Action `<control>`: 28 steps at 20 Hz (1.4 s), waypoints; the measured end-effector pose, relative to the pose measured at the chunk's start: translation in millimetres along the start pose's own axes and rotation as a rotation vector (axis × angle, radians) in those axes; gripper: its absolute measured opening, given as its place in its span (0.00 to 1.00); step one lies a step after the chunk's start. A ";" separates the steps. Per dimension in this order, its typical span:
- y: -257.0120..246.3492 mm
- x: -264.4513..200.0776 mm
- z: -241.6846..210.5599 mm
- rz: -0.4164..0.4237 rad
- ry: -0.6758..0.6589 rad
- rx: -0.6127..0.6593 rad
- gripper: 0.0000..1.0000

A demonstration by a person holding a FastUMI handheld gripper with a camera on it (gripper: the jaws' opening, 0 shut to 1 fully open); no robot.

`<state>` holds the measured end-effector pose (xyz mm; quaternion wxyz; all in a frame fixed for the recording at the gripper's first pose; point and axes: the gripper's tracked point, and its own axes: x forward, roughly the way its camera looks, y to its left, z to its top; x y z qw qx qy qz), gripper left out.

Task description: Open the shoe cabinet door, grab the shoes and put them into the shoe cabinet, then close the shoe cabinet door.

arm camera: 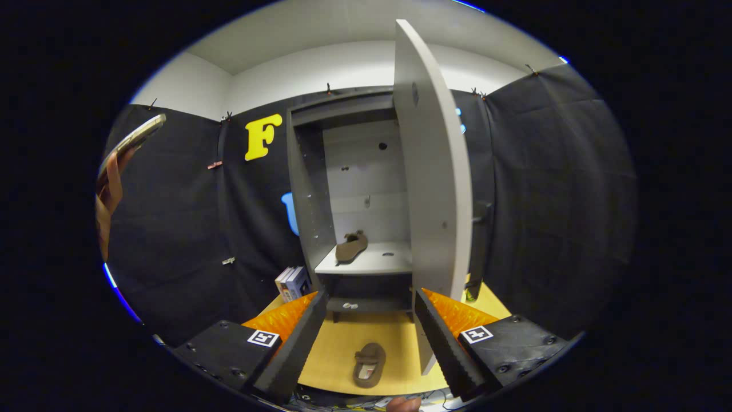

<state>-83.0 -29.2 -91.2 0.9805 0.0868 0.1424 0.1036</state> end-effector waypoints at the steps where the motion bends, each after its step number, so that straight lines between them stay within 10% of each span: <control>1: 2.5 7.1 -20.0 0.002 0.051 0.007 0.99; 19: 18.1 155.8 -372.1 0.021 0.635 0.178 0.99; 28: -17.2 230.2 -441.6 -0.140 0.586 0.150 0.87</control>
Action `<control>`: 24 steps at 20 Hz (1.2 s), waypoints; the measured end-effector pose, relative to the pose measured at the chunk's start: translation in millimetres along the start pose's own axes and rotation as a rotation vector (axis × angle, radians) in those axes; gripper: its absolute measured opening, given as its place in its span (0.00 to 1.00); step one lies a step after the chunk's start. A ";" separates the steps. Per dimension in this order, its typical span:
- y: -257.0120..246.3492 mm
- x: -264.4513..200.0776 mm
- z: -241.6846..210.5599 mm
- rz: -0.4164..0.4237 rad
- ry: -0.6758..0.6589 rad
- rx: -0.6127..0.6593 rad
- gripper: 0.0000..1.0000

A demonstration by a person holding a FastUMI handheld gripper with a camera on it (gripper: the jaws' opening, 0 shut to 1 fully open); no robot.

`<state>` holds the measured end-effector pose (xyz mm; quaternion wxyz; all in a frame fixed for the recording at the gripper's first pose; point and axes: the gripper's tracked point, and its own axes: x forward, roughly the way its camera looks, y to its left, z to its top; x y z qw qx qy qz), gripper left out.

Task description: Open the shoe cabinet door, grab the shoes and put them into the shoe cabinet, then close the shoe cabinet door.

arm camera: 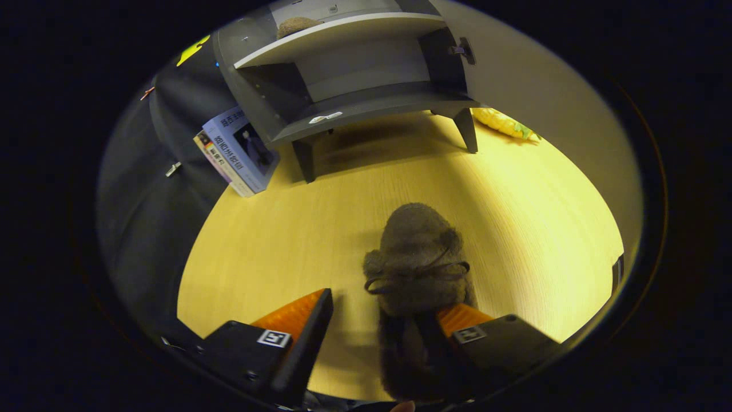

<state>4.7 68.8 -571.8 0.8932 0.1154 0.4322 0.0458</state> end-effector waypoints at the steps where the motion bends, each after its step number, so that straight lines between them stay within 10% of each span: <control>1: -4.7 7.1 1.5 -0.023 -0.021 -0.006 0.76; 6: -5.4 17.5 21.3 -0.073 -0.148 -0.036 0.16; 24: 83.7 -227.5 308.4 0.083 -0.484 -0.081 0.15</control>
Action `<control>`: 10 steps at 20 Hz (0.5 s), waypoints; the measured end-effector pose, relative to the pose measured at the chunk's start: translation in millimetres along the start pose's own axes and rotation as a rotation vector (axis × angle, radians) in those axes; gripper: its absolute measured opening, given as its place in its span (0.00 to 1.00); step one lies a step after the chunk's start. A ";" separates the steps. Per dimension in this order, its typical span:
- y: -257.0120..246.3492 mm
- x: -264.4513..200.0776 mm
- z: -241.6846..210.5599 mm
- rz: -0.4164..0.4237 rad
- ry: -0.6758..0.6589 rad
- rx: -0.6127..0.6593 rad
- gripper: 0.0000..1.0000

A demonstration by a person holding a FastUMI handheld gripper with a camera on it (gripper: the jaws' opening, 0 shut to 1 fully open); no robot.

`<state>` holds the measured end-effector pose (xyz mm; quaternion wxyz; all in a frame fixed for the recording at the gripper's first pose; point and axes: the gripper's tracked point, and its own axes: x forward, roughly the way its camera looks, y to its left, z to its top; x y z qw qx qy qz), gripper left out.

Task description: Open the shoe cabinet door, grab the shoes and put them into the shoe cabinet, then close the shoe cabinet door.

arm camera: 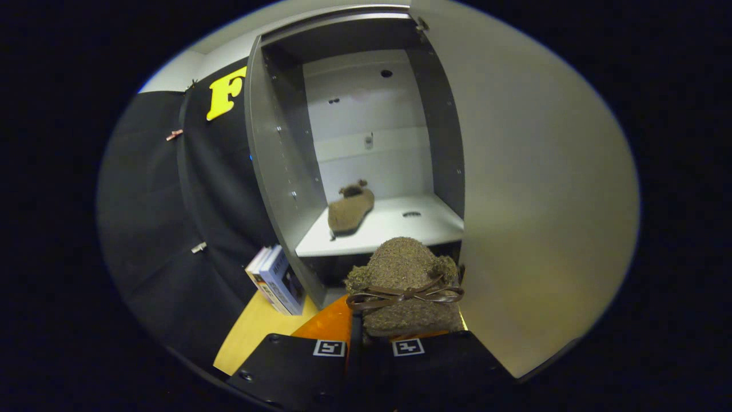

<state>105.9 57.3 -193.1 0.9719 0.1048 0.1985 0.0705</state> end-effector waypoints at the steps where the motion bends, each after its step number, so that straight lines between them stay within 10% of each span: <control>1: 6.8 2.6 23.8 0.015 -0.009 0.008 0.15; 10: -2.8 106.4 148.3 -0.055 -0.030 0.000 0.15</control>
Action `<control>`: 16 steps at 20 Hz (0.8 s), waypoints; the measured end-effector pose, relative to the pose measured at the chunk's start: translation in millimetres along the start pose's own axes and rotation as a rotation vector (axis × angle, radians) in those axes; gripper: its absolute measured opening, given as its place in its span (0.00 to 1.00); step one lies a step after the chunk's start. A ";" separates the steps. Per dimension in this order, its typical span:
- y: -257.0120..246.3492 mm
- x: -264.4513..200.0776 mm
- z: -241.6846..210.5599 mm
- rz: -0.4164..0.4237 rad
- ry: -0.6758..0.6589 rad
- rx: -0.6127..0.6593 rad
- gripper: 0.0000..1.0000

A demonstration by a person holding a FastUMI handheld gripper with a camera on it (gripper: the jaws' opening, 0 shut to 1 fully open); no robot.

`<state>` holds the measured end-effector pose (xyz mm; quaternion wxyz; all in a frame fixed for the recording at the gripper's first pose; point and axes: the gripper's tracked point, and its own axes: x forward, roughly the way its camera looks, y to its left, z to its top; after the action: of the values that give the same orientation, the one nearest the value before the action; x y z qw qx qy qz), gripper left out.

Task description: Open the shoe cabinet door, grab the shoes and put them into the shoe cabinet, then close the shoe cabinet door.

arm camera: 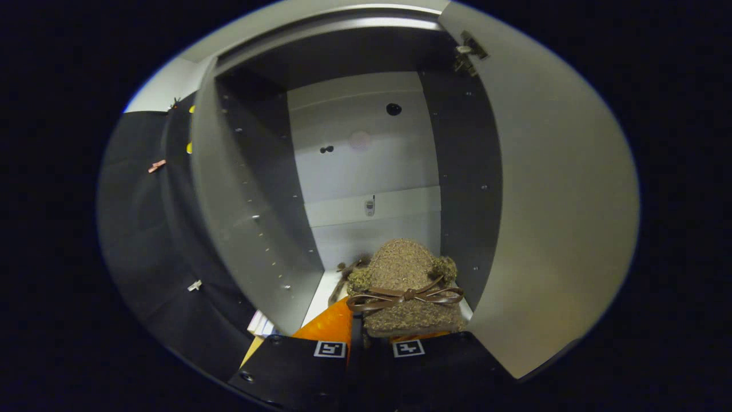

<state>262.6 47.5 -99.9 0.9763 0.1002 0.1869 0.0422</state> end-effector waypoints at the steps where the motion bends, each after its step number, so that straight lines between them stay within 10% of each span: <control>1: -3.7 19.4 -2.2 -0.008 0.026 0.014 0.15; 16: -52.3 230.8 -65.6 -0.159 0.194 -0.058 0.15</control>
<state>454.3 36.0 -253.0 0.9563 0.0524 0.2868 -0.0206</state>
